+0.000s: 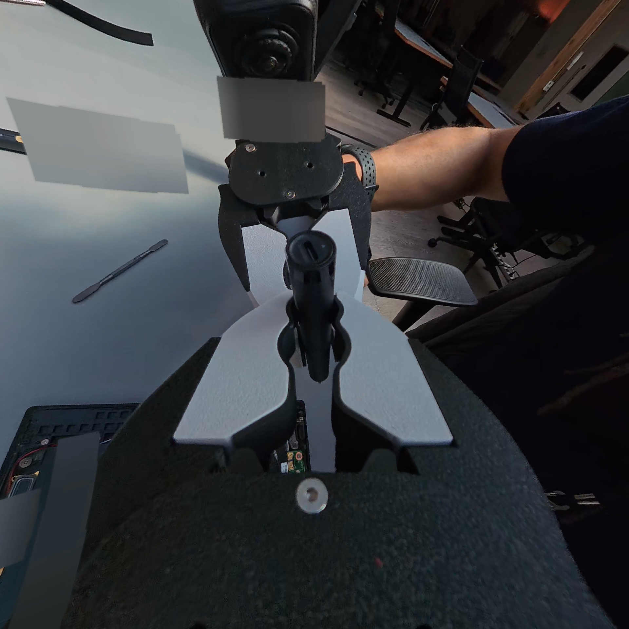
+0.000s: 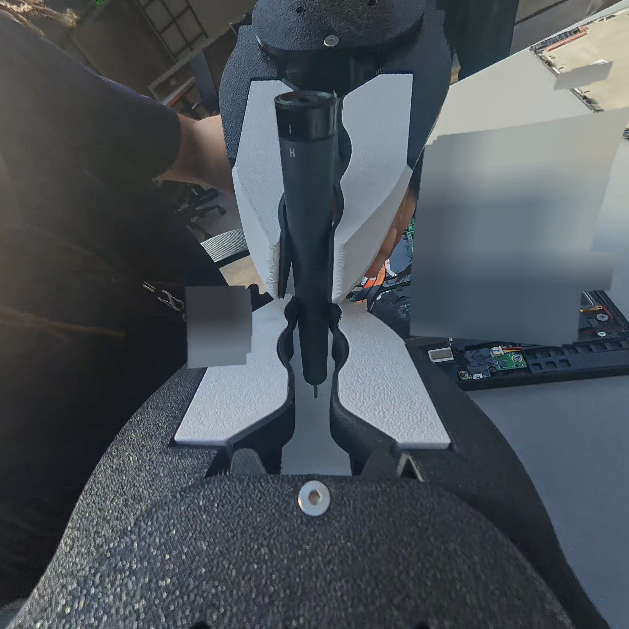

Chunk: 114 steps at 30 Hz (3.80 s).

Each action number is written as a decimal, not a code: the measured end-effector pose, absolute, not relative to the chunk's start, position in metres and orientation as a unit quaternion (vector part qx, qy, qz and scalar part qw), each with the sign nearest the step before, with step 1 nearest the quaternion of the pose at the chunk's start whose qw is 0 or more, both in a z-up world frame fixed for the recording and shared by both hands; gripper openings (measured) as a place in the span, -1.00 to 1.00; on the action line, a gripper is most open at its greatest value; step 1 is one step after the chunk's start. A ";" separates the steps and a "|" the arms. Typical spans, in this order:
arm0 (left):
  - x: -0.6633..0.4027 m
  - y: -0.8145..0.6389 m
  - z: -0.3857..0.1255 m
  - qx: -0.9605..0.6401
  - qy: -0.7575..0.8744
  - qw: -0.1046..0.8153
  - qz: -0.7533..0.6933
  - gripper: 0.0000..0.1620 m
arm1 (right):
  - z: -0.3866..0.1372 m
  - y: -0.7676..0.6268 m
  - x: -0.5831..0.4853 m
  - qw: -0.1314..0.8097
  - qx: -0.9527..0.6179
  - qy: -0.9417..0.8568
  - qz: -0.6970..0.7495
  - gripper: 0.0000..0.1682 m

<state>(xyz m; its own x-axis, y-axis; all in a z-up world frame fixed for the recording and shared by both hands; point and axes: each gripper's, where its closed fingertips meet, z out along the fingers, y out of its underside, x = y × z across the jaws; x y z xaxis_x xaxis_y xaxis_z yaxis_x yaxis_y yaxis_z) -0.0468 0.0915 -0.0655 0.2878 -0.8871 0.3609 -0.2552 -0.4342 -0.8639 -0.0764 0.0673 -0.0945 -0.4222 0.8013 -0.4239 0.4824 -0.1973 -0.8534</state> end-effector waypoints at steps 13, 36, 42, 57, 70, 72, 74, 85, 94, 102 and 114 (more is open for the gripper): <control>-0.081 0.117 -0.056 -0.733 0.347 0.465 -0.354 -0.65 | -0.097 0.098 -0.092 0.271 -0.563 -0.588 0.514 -0.80; -0.313 0.070 -0.166 -0.885 0.204 0.417 0.009 -1.00 | -0.091 0.206 -0.171 0.461 -0.570 -0.503 0.459 -0.79; -0.331 0.070 -0.172 -0.889 0.195 0.414 0.011 -1.00 | -0.086 0.204 -0.184 0.448 -0.555 -0.515 0.475 -0.80; -0.353 0.044 -0.179 -0.912 0.153 0.379 0.042 -1.00 | -0.079 0.174 -0.226 0.431 -0.522 -0.544 0.496 -0.80; -0.385 0.049 -0.188 -0.911 0.154 0.383 0.016 -1.00 | -0.078 0.164 -0.276 0.413 -0.522 -0.534 0.522 -0.80; -0.391 0.051 -0.190 -0.912 0.153 0.381 0.015 -1.00 | -0.077 0.160 -0.283 0.415 -0.518 -0.536 0.522 -0.80; -0.396 0.050 -0.190 -0.911 0.150 0.383 0.013 -1.00 | -0.077 0.157 -0.289 0.415 -0.517 -0.535 0.523 -0.80; -0.412 0.031 -0.181 -0.911 0.108 0.399 -0.001 -1.00 | -0.065 0.128 -0.319 0.410 -0.504 -0.527 0.548 -0.80; -0.393 0.008 -0.188 -0.912 0.122 0.391 -0.020 -1.00 | -0.068 0.093 -0.321 0.400 -0.502 -0.526 0.559 -0.80; -0.377 -0.010 -0.190 -0.910 0.129 0.392 -0.030 -1.00 | -0.079 0.053 -0.321 0.384 -0.490 -0.550 0.557 -0.80; -0.357 -0.034 -0.204 -0.917 0.111 0.378 -0.065 -1.00 | -0.106 0.030 -0.319 0.382 -0.488 -0.575 0.534 -0.80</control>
